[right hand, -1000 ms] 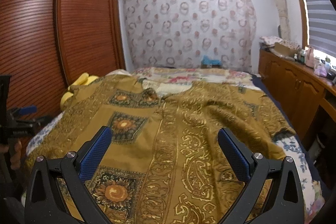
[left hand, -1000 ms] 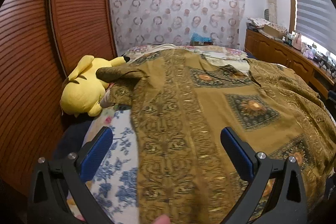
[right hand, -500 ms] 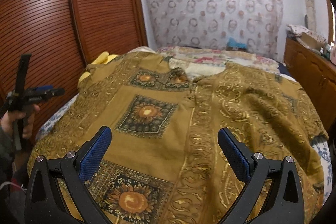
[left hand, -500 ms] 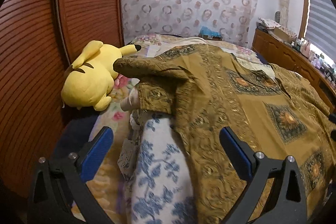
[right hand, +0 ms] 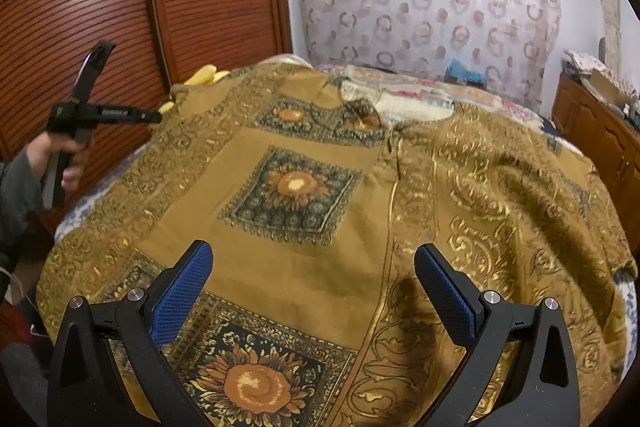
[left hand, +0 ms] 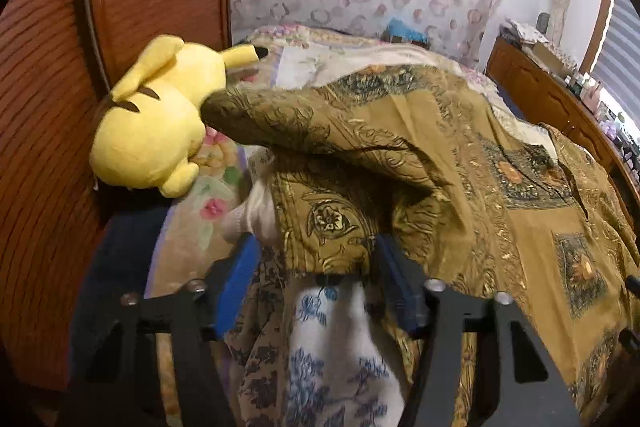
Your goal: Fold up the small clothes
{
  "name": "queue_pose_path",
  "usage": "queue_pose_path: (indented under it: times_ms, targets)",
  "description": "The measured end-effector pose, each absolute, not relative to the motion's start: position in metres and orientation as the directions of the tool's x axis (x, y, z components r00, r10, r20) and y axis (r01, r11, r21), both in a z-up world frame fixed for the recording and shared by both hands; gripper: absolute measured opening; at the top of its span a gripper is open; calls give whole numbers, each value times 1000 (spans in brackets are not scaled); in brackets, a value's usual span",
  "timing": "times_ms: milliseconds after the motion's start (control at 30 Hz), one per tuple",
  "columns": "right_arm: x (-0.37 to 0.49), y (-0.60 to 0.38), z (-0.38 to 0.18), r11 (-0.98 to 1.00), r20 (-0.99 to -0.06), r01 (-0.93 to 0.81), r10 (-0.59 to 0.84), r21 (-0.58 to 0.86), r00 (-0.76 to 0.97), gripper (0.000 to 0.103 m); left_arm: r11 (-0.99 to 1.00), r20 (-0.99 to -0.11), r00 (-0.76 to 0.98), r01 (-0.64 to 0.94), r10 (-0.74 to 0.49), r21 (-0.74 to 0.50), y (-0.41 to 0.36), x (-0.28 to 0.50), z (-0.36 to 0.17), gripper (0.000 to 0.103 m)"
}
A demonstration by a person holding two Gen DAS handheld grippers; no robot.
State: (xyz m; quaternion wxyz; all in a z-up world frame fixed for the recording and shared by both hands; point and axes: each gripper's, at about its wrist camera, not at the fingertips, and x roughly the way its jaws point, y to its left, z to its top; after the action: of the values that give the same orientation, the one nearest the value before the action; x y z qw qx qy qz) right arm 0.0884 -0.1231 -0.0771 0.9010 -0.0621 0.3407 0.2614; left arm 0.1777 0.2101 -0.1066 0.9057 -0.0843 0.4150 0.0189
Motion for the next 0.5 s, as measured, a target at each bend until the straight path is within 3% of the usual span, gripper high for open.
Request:
queue_pose_path:
  times_ms: [133,200,300,500]
  targets:
    - [88,-126,-77,856,-640,-511,436,77,633,102,981,-766,640,-105,-58,-162,213,185,-115,45]
    - [88,-127,-78,859,-642,-505,434,83,632,102,981,-765,641,-99,-64,-165,211,183,-116,30]
    - [86,-129,-77,860,-636,-503,433,81,639,102,987,-754,657,-107,-23,-123,208,177,-111,17]
    - [82,-128,-76,865,-626,-499,423,63,655,102,991,-706,707,-117,36,-66,206,162,-87,14]
